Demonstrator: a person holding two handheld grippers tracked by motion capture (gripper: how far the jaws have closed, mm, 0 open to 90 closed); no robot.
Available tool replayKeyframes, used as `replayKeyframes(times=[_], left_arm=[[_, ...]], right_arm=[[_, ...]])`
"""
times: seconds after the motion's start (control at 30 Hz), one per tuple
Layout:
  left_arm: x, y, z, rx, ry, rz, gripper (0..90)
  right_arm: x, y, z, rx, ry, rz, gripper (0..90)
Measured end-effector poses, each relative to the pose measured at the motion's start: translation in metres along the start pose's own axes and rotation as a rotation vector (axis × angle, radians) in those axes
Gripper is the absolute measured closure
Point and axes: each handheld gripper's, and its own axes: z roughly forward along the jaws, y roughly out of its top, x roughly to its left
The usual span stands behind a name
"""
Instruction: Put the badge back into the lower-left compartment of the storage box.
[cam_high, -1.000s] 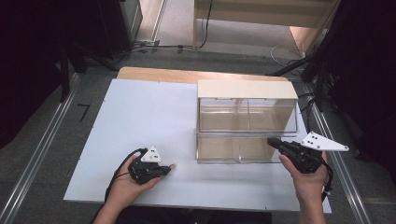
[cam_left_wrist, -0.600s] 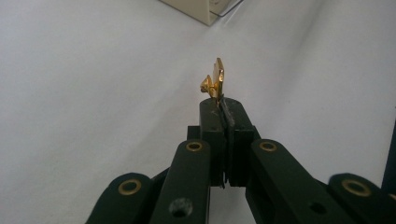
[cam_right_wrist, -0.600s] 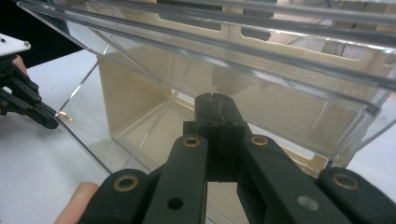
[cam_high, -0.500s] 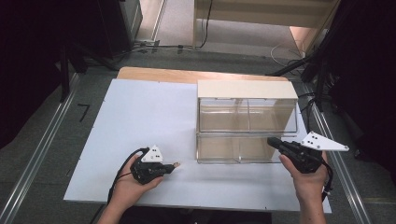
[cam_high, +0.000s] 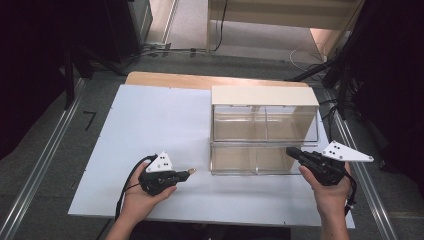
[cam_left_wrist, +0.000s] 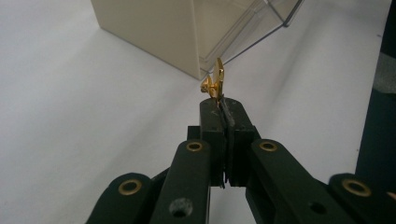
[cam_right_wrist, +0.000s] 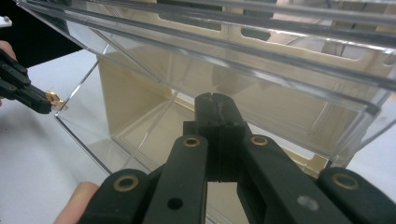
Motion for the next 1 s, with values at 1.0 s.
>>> replayKeyframes(times=[1.0], left_arm=[[-0.015,0.026,-0.004,-0.120,-0.012,0.051,88.5]], right_arm=[[0.001,0.000,0.000,0.001,-0.004,0.001,88.4]])
